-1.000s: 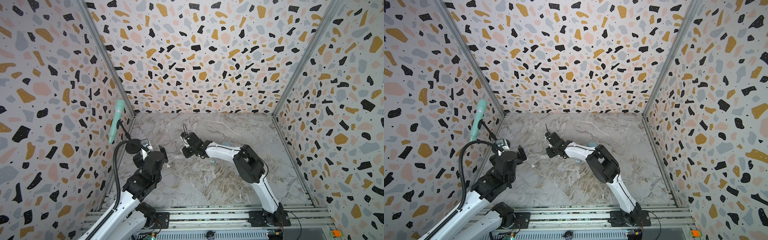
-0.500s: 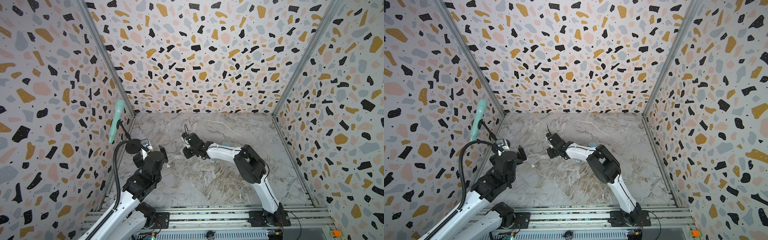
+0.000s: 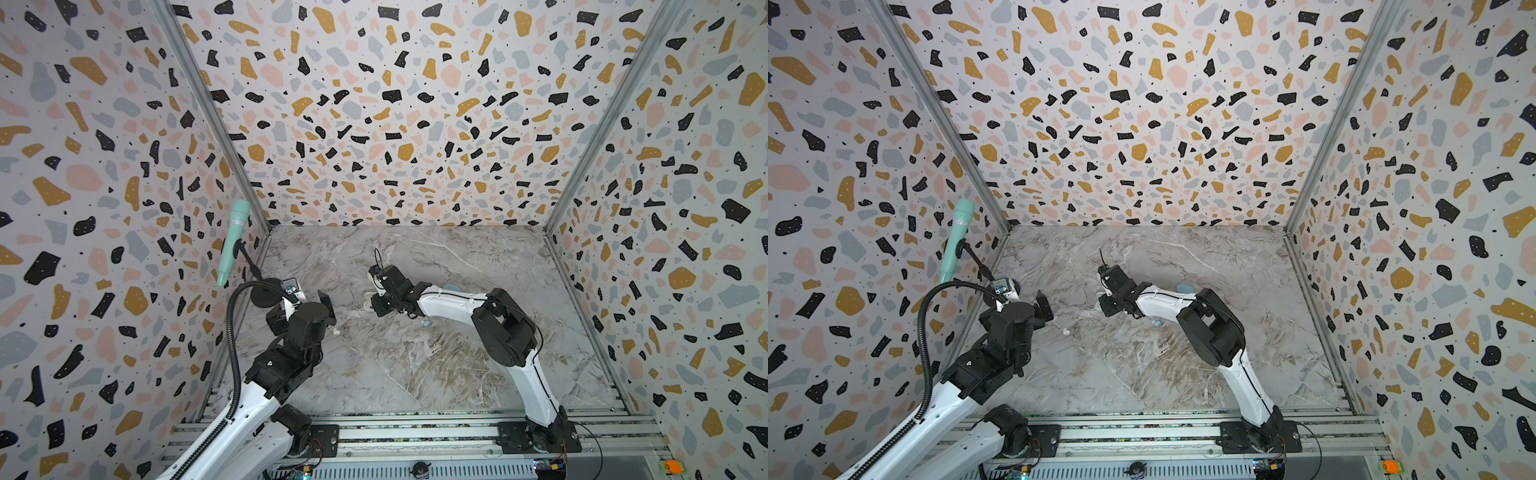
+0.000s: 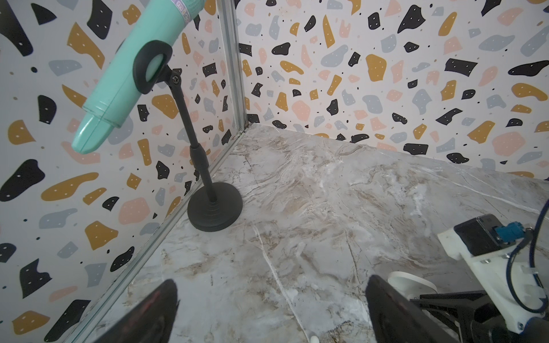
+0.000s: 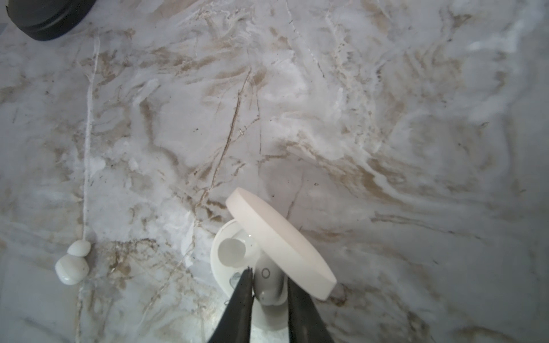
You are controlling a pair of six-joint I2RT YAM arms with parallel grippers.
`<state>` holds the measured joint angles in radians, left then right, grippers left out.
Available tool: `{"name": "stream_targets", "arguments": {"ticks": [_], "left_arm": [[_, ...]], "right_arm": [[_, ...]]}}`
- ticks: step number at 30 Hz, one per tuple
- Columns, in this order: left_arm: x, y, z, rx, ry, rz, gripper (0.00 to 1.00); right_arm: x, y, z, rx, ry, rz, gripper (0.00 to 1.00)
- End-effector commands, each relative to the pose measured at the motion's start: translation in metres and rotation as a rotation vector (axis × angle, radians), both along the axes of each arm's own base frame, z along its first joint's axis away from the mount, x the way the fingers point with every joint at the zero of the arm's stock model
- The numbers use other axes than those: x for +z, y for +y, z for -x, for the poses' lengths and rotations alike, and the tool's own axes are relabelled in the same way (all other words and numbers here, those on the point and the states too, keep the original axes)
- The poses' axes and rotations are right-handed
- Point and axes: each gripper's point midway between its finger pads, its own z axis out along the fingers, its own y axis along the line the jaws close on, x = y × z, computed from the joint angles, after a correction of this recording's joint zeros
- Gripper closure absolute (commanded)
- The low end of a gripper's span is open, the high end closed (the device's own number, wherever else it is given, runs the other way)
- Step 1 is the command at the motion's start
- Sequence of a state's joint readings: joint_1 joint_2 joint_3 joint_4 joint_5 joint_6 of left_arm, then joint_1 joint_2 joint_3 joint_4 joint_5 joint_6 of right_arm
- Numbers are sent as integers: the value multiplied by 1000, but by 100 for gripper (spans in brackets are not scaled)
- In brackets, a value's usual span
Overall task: Insert wireless bluetooth earbuds into charging case
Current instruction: Insert the wireless bluetooth earbud into the charging case.
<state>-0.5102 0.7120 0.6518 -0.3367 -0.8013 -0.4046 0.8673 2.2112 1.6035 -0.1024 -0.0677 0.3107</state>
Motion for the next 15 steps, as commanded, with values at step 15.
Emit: {"name": "stream_targets", "arguments": {"ticks": [15], "left_arm": [[3, 3, -1, 9, -14, -2, 0]], "right_arm": [[56, 0, 4, 9, -55, -61, 71]]}}
